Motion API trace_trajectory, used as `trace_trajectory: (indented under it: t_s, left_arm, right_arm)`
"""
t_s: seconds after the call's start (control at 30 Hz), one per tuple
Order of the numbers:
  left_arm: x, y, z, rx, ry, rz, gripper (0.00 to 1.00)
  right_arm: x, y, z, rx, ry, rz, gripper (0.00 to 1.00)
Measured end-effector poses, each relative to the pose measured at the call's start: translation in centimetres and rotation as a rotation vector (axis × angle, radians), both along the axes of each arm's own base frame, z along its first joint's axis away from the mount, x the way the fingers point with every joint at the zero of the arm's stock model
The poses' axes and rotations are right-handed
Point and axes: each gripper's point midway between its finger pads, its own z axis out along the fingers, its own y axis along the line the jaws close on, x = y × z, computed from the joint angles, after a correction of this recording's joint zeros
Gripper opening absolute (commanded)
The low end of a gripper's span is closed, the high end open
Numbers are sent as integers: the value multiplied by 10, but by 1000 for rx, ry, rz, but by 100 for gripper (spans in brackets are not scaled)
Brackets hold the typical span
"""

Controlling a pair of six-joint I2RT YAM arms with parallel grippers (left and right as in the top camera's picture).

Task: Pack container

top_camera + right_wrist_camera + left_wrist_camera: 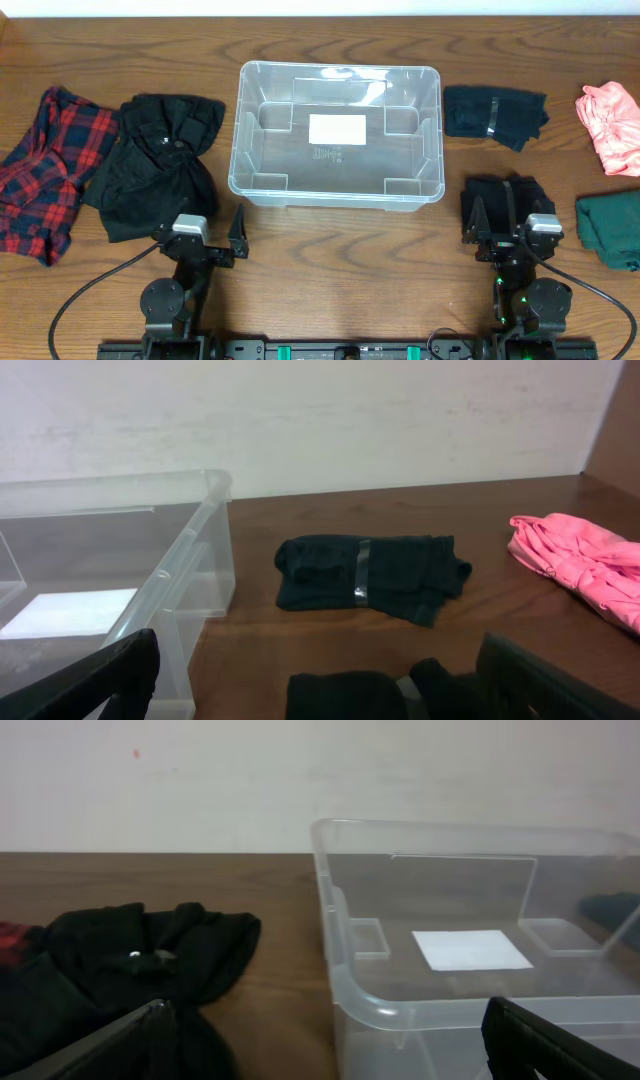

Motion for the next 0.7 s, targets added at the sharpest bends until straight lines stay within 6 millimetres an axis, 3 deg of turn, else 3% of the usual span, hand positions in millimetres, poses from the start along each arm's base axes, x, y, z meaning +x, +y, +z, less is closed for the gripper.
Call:
trace_trajectory:
  t_s: [0.4,0.53,0.67,0.7]
  left_arm:
    - [-4,-2,10,-153,61,6,98]
    - [-7,4,48,-171,162,48,98]
    - [6,11,96,-165,307,100,98]
    - [10,15,99,-163,350,118,98]
  right_arm:
    - [0,0,0,0,0,0,99]
    - [0,0,0,0,0,0,99]
    - [0,0,0,0,1,-1,99]
    - [0,0,0,-1,-2,-1,99]
